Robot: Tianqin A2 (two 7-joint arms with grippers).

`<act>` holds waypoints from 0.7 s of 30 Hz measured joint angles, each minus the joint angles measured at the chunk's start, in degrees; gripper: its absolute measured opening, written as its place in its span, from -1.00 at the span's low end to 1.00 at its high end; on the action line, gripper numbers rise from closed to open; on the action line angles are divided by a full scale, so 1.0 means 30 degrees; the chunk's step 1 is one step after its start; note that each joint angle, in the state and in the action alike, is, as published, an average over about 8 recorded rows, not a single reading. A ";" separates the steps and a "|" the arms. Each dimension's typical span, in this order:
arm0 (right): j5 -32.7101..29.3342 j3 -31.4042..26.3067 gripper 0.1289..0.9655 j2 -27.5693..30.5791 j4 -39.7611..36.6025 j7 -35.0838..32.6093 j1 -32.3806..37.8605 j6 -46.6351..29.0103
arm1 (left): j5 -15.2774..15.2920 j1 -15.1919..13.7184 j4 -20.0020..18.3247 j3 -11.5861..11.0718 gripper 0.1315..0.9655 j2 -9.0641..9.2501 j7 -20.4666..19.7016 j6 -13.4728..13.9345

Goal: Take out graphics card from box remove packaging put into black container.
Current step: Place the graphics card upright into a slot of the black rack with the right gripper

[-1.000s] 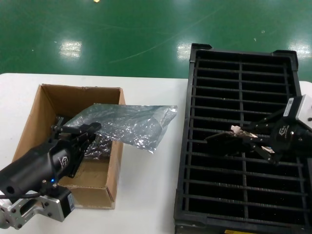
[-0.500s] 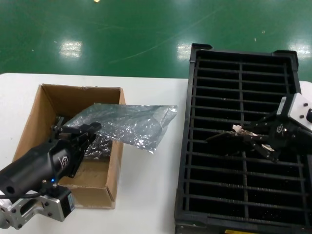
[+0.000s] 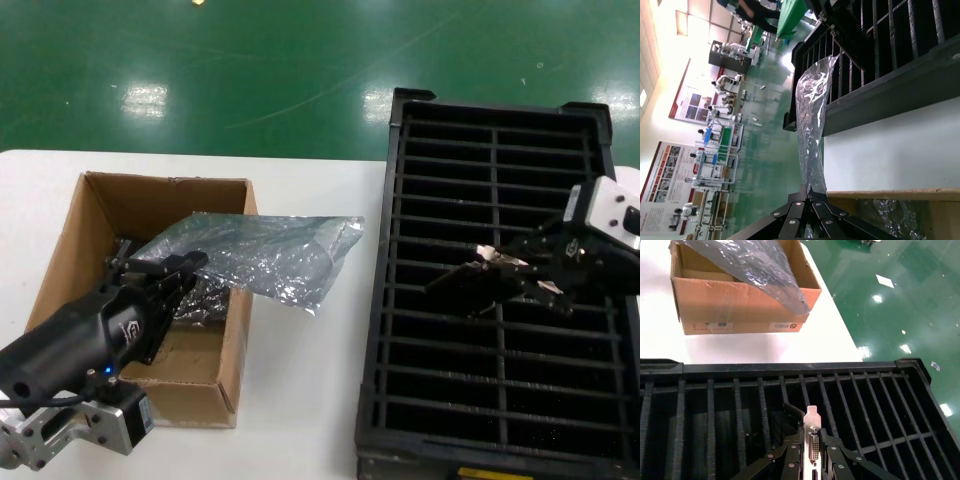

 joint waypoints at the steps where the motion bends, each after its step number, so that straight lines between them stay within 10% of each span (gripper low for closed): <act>1: -0.0005 -0.0064 -0.86 -0.0086 -0.0203 -0.0162 0.0151 0.0025 | 0.0000 0.0000 0.0000 0.0000 -0.98 0.0000 0.0000 0.0000; 21: 0.1737 -0.0540 -0.86 0.0096 -0.0199 -0.2175 0.0439 -0.0305 | 0.0000 0.0000 0.0000 0.0000 -0.98 0.0000 0.0000 0.0000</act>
